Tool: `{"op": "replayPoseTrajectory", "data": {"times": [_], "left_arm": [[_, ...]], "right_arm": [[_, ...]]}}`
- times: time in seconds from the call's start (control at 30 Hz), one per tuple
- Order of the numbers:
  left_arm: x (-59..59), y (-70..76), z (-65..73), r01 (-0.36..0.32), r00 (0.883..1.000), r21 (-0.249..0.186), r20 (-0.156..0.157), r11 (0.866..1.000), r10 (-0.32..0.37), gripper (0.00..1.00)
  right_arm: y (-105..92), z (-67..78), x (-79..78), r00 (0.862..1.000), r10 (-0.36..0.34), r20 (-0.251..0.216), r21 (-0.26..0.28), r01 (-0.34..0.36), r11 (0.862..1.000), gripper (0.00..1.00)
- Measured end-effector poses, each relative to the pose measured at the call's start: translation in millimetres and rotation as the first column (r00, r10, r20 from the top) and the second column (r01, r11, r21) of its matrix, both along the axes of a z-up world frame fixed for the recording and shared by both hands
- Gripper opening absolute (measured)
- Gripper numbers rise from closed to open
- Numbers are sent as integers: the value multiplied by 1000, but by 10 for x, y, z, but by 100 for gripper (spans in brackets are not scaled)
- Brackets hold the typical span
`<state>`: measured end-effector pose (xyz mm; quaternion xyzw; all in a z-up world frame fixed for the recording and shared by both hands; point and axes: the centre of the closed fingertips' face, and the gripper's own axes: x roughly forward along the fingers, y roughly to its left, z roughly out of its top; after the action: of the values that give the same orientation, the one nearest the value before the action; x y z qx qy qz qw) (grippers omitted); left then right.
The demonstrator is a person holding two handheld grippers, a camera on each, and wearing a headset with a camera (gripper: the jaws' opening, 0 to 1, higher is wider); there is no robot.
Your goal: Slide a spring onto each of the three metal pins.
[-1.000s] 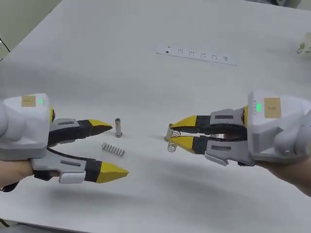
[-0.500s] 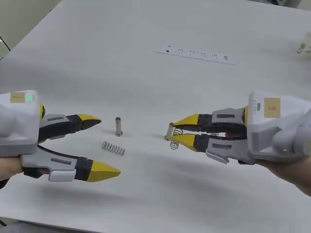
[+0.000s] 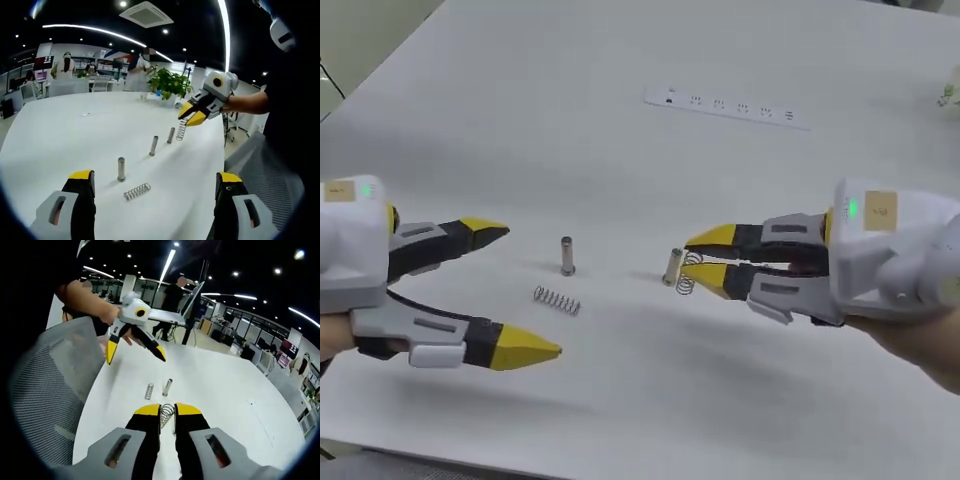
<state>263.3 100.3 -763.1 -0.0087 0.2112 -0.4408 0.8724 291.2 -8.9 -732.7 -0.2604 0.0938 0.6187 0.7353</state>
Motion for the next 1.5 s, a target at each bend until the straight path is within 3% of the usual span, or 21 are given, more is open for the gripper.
{"op": "replayPoseTrajectory", "data": {"times": [0.43,0.87,1.5], "left_arm": [[28,10,30,-16,1000,-6,10,1000,16,98],[10,27,21,-23,1000,-8,6,1000,23,98],[43,36,50,-28,999,-11,16,1000,29,98]], "right_arm": [[3,-4,221,999,-43,30,-2,43,999,7],[55,-23,344,996,-68,63,5,68,998,7],[59,-34,498,992,-116,45,17,116,993,7]]}}
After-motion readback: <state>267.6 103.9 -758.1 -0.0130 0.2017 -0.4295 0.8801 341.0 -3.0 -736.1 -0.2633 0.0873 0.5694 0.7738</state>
